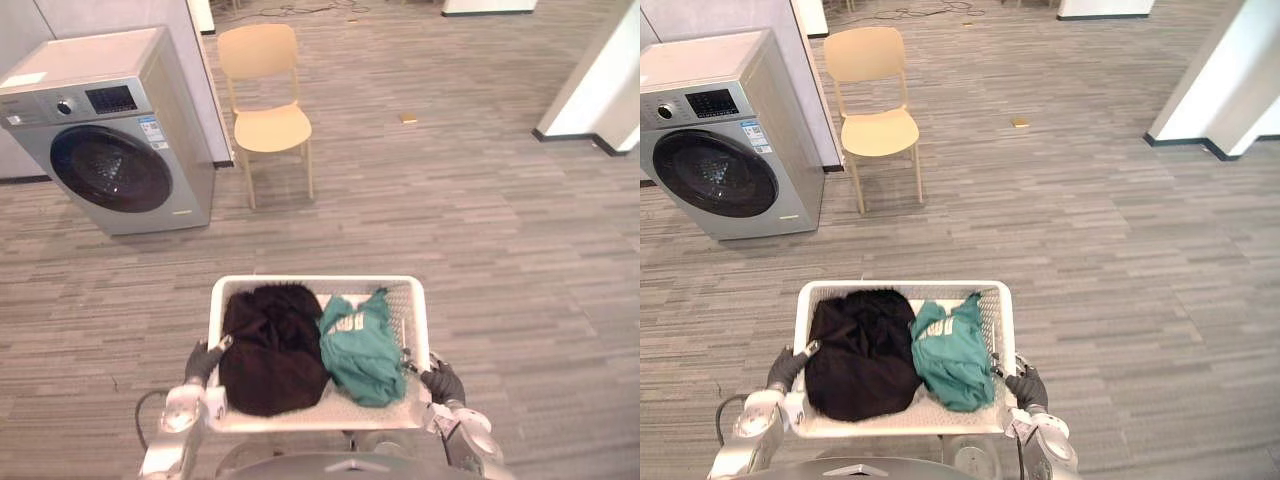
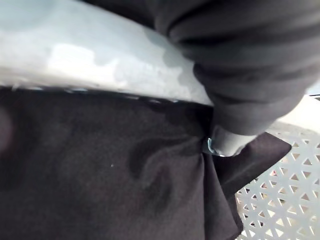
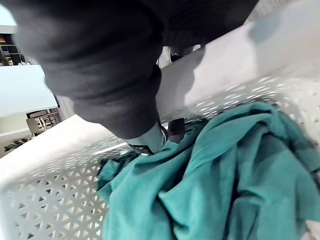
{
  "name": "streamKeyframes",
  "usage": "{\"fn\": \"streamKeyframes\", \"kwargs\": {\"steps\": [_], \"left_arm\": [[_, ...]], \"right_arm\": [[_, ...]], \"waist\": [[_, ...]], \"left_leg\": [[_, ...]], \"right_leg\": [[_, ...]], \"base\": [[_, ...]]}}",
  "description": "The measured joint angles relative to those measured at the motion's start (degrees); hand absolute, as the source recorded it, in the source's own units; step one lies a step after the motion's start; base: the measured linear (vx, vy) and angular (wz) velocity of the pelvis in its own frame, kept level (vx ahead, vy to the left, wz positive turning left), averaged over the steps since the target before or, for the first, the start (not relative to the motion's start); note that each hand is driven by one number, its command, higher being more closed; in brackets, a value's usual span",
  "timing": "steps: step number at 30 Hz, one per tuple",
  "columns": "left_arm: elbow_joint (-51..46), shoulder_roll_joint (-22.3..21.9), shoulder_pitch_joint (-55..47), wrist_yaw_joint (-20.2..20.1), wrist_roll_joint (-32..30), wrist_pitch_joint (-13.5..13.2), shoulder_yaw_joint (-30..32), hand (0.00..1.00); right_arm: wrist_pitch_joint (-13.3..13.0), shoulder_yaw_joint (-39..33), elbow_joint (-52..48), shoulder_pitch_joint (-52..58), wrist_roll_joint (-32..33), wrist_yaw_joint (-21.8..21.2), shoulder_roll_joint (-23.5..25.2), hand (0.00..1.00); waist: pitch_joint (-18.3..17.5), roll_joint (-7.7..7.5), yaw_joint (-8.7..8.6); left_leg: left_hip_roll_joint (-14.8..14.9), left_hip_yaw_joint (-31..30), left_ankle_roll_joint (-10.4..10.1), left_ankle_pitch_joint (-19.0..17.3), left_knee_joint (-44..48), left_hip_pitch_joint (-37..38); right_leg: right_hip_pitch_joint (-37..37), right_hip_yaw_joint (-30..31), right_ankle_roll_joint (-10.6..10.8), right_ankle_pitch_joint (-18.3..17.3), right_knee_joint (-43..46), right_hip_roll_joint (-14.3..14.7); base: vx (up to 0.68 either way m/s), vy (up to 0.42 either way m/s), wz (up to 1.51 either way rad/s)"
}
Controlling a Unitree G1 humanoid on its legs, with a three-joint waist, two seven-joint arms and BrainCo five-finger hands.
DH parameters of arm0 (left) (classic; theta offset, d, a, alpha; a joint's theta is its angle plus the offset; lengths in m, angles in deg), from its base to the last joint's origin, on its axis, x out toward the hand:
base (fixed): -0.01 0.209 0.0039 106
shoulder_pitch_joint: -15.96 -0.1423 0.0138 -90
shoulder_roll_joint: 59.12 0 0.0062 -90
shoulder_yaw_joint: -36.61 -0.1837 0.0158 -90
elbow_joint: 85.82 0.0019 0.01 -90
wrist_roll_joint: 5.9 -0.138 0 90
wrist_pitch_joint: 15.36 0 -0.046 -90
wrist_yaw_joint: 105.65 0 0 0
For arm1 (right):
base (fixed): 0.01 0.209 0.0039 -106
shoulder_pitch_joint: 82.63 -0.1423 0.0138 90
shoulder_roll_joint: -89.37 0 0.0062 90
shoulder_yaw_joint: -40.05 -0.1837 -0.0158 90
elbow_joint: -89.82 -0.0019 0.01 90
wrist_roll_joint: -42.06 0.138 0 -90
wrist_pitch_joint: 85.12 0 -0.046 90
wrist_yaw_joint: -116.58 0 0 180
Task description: Pick up the laundry basket with both hands and put the clothes into the washing machine.
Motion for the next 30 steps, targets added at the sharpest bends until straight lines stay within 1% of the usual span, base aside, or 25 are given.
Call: {"fn": "streamKeyframes", "kwargs": {"steps": [1, 2, 3, 4, 5, 6, 7, 9, 11, 12, 13, 14, 16, 17, 18, 19, 20, 21, 22, 23, 24, 25, 26, 28, 30], "left_arm": [[0.04, 0.48, 0.14, -0.03, -0.09, 0.01, -0.30, 1.00], [0.43, 0.47, -0.42, -0.02, -0.21, 0.04, -0.52, 1.00], [0.61, 0.16, -1.16, 0.02, -0.70, 0.13, -0.38, 1.00], [0.57, -0.96, -2.19, 0.05, -1.08, 0.38, 0.11, 1.00], [0.60, -3.19, -2.43, 0.25, -1.31, 0.56, 0.63, 1.00], [0.60, -3.80, -2.58, 0.14, -1.40, 0.58, 0.58, 1.00], [0.62, -4.95, -3.78, -0.06, -1.48, 0.71, 0.54, 1.00], [0.94, -6.15, -5.90, -0.05, -1.45, 1.09, 0.24, 1.00], [0.14, -5.77, -6.47, -0.45, -1.12, 0.32, 0.25, 1.00], [0.47, -5.66, -5.88, -0.59, -0.64, -0.03, 1.21, 1.00], [0.58, -5.76, -5.79, -0.58, -0.45, -0.24, 1.72, 1.00], [0.71, -5.79, -5.75, -0.58, -0.38, -0.28, 2.32, 1.00], [0.83, -5.80, -5.84, -0.64, 0.10, -0.50, 2.24, 1.00], [1.18, -5.79, -5.68, -0.57, 0.08, -0.99, 1.59, 1.00], [2.17, -5.68, -5.62, -0.55, 0.08, -1.13, 1.62, 1.00], [4.76, -5.09, -5.50, -0.46, 0.07, -1.16, 2.28, 1.00], [6.45, -4.49, -4.62, -0.51, 0.00, -0.68, 2.18, 1.00], [6.93, -4.26, -4.48, -0.55, 0.00, -0.67, 2.17, 1.00], [7.13, -3.48, -4.26, -0.55, -0.24, -0.25, 2.10, 1.00], [7.28, -2.36, -3.86, -0.54, -0.62, 0.20, 1.50, 1.00], [7.35, -2.04, -3.89, -0.53, -0.62, 0.46, 1.31, 1.00], [7.36, -1.88, -4.21, -0.37, -0.64, 0.87, 1.34, 1.00], [7.24, -1.88, -4.23, -0.37, -0.65, 0.93, 1.03, 1.00], [6.86, -1.65, -3.86, -0.32, -0.64, 0.93, 1.03, 1.00], [6.50, -1.67, -2.79, 0.00, -0.53, 0.91, 1.10, 1.00]], "right_arm": [[0.24, -0.38, -0.92, 0.50, -0.04, 0.10, 0.44, 1.00], [0.25, -0.30, -0.78, 1.56, -0.04, 0.08, 0.41, 1.00], [0.31, -0.18, -0.73, 1.88, -0.04, 0.06, 0.29, 1.00], [0.56, -0.28, -0.53, 2.00, -0.05, 0.23, -0.16, 1.00], [0.84, -0.80, -0.58, 1.48, -0.08, 0.40, -1.28, 1.00], [0.82, -0.88, -0.66, 1.61, -0.01, 0.29, -1.98, 1.00], [1.40, -0.55, -0.82, 1.76, 0.02, 0.37, -3.62, 1.00], [2.03, -1.04, -0.37, 1.86, -0.03, 0.67, -4.26, 1.00], [2.40, -0.46, 0.02, 1.91, 0.04, 0.56, -4.55, 1.00], [2.38, 0.16, -0.12, 0.00, 0.03, 0.46, -4.89, 1.00], [2.37, 0.16, 0.04, -0.63, 0.00, 0.46, -5.29, 1.00], [2.22, 0.71, 0.31, -1.83, -0.06, 0.45, -5.41, 1.00], [1.50, 0.72, 2.60, -2.81, -0.14, 0.34, -5.83, 1.00], [1.24, 0.73, 4.12, -3.13, -0.13, 0.37, -6.25, 1.00], [1.28, 0.70, 5.25, -3.41, -0.14, 0.39, -6.29, 1.00], [1.38, 0.79, 7.07, -3.95, -0.67, 0.41, -5.08, 1.00], [1.46, 0.52, 8.10, -3.68, -1.86, 0.29, -4.66, 1.00], [1.55, 0.41, 8.94, -3.85, -2.14, 0.29, -4.43, 1.00], [1.67, 0.09, 9.41, -3.48, -2.47, 0.23, -3.38, 1.00], [1.65, 0.27, 9.53, -2.20, -2.48, 0.05, -2.28, 1.00], [1.66, 0.69, 9.67, -1.57, -2.49, 0.02, -2.13, 1.00], [1.67, 1.10, 9.33, -1.00, -2.49, -0.03, -2.14, 1.00], [1.61, 1.17, 8.03, 0.17, -2.44, -0.04, -2.22, 1.00], [1.17, 1.28, 4.89, 0.98, -2.19, -0.14, -1.95, 1.00], [0.90, 0.85, 1.03, 1.14, -2.16, -0.08, -1.39, 1.00]], "waist": [[-0.57, -0.53, -0.40], [-1.34, -0.79, -0.40], [-2.06, -0.18, -0.39], [-2.89, 0.61, -0.71], [-2.55, 2.94, -1.00], [-2.16, 4.03, -0.76], [-1.53, 5.22, 0.58], [-1.08, 6.46, 2.37], [-1.14, 6.02, 3.41], [-1.22, 5.68, 4.32], [-1.31, 5.53, 4.52], [-1.43, 5.37, 5.12], [-1.92, 5.27, 5.54], [-2.82, 5.32, 5.56], [-3.54, 4.57, 5.93], [-6.29, 1.10, 5.76], [-7.34, -1.16, 4.68], [-7.08, -1.81, 4.20], [-6.72, -2.82, 3.78], [-6.39, -3.47, 3.13], [-6.26, -4.03, 2.51], [-5.72, -3.63, 1.71], [-5.25, -2.57, 1.57], [-4.51, -1.41, 1.15], [-4.06, -0.14, 0.30]], "left_leg": [[0.43, -1.08, -1.14, -3.05, 0.70, 2.12], [1.45, -2.34, -1.75, -6.78, 2.02, 4.60], [2.83, -2.50, -2.13, -8.06, 2.64, 5.86], [4.35, -2.80, -1.59, -9.40, 7.48, 5.79], [8.43, -2.58, -0.60, -5.42, 29.00, -3.54], [10.34, -2.43, -0.67, 0.32, 37.60, -7.60], [14.01, -2.22, -0.50, 14.17, 50.28, -14.44], [15.67, -1.40, -0.92, 12.94, 60.30, -21.28], [15.49, 4.16, -1.01, 8.57, 56.87, -26.08], [15.14, 10.14, -1.38, 5.71, 46.51, -28.47], [14.41, 11.49, -1.72, 5.29, 40.52, -28.95], [13.06, 14.08, -2.88, 5.99, 25.34, -28.86], [10.69, 16.04, -4.68, 10.75, 6.15, -29.05], [9.25, 16.08, -3.33, 13.72, 3.24, -30.10], [7.95, 14.51, -0.18, 17.87, 3.29, -29.64], [3.94, 14.30, 3.36, 20.72, 2.28, -28.32], [1.14, 14.42, 4.29, 18.89, 1.24, -25.65], [0.65, 14.42, 4.15, 17.26, 2.03, -24.55], [0.02, 13.58, 3.72, 13.60, 3.35, -21.69], [-1.12, 11.46, 3.19, 11.19, 2.25, -17.39], [-1.52, 10.65, 3.22, 10.28, 1.80, -15.24], [-1.71, 8.72, 2.91, 8.83, 0.07, -10.40], [-1.18, 7.25, 2.35, 7.22, -2.16, -5.76], [-0.18, 5.73, 1.14, 4.35, -3.82, -0.64], [2.01, 3.81, -0.61, 0.27, -2.60, 1.97]], "right_leg": [[0.64, 1.29, 0.45, 2.82, -11.80, -0.28], [0.71, 3.06, 0.72, 6.83, -13.41, 0.00], [1.04, 2.80, 0.52, 7.98, -11.19, 1.11], [1.21, 1.56, 0.04, 5.14, -7.24, 2.72], [3.07, -1.52, -1.68, 0.40, -4.48, 3.51], [4.49, -2.29, -2.37, -0.71, -4.35, 4.33], [8.03, -3.27, -3.63, -3.37, -5.06, 6.04], [15.80, -3.73, -4.56, -5.72, -8.50, 7.54], [23.45, -3.50, -4.41, -6.05, -15.38, 7.60], [28.12, -1.97, -4.13, -5.85, -20.48, 7.60], [29.53, -1.39, -4.09, -5.83, -22.10, 7.56], [32.71, -0.77, -3.72, -5.83, -25.00, 7.50], [36.64, 0.27, -1.96, -6.85, -28.77, 8.01], [38.62, 1.35, -0.18, -7.97, -28.99, 8.21], [39.01, 2.56, 1.03, -8.74, -27.62, 7.26], [37.11, 4.85, 2.58, -9.65, -21.55, 3.84], [32.85, 6.61, 5.09, -7.16, -10.56, 1.21], [30.79, 7.09, 5.99, -3.55, -4.57, 1.06], [27.28, 6.91, 7.88, 7.85, 5.87, 1.28], [23.35, 7.03, 9.77, 14.63, 16.36, 1.25], [21.43, 6.79, 8.98, 13.61, 21.17, 1.43], [17.80, 5.46, 4.95, 9.32, 27.48, 1.74], [13.85, 3.45, 0.90, 4.70, 28.37, 1.86], [6.86, 2.72, -0.40, 0.03, 23.16, 2.14], [2.97, 0.42, 0.40, -1.10, 7.31, 1.64]], "base": [[0.58, -0.259, 0.57], [0.63, -0.292, 0.43], [0.54, -0.256, 0.32], [0.68, -0.324, 0.44], [0.67, -0.315, 0.47], [0.81, -0.376, 0.36], [0.55, -0.231, 0.06], [0.74, -0.257, 0.00], [0.71, -0.207, -0.08], [0.52, -0.106, -0.30], [0.80, -0.129, -0.50], [0.55, -0.042, -0.34], [0.70, 0.011, -0.33], [0.88, 0.114, -0.40], [0.75, 0.146, -0.44], [0.98, 0.185, -0.27], [0.83, 0.140, -0.05], [0.97, 0.144, 0.26], [0.76, 0.099, 0.43], [0.73, 0.063, 0.56], [0.67, -0.012, 0.66], [0.61, -0.077, 0.58], [0.69, -0.124, 0.55], [0.53, -0.155, 0.41], [0.44, -0.208, 0.51]]}}
